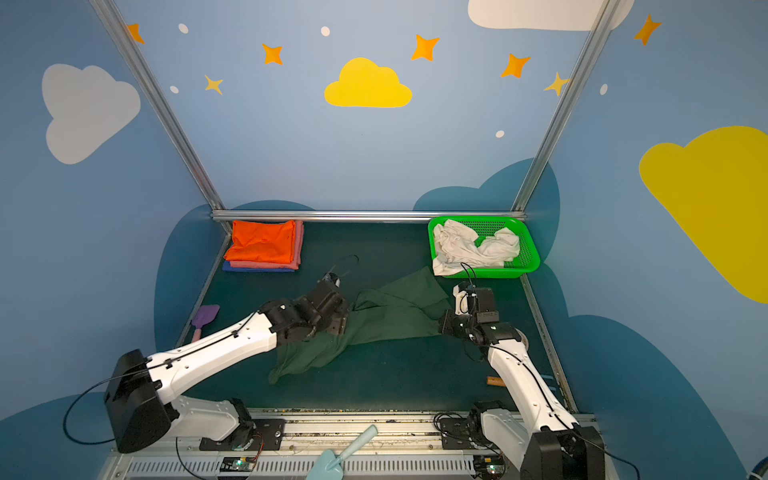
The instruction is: Fold and stack the t-shirts
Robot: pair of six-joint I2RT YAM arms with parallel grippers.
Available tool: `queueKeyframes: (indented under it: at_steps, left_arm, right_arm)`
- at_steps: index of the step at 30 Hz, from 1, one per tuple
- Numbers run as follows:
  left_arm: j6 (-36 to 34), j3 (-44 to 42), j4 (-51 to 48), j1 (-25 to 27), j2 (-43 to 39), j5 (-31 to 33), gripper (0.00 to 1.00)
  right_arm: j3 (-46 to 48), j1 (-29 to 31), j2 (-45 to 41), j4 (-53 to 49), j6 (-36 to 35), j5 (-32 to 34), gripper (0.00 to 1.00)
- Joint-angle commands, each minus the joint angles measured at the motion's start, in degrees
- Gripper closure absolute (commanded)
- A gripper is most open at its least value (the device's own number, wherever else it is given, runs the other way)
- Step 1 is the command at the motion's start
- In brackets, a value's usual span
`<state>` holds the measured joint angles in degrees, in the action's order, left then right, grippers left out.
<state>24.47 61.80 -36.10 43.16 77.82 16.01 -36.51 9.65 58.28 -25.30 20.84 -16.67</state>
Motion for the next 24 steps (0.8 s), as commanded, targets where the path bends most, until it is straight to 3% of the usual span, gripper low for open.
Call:
queueKeyframes:
  at_steps: [1,6,12,24]
  left_arm:
    - [1.9,0.4,-1.2,-8.6,0.7,-4.8,0.24]
    - [3.0,3.6,-1.1,-18.0,9.5,-10.8,0.25]
    - [2.8,11.4,-1.8,-24.6,24.2,-15.3,0.30]
    - [1.2,24.1,-3.7,-27.4,40.7,-15.0,0.44]
  right_arm:
    - [0.0,0.5,0.4,0.0,0.6,0.5,1.00]
    - [-0.8,0.6,1.0,-0.5,0.5,1.1,1.00]
    - [-1.6,0.5,1.1,-1.6,0.2,1.9,1.00]
    - [-1.8,0.6,0.5,-3.3,0.0,3.0,1.00]
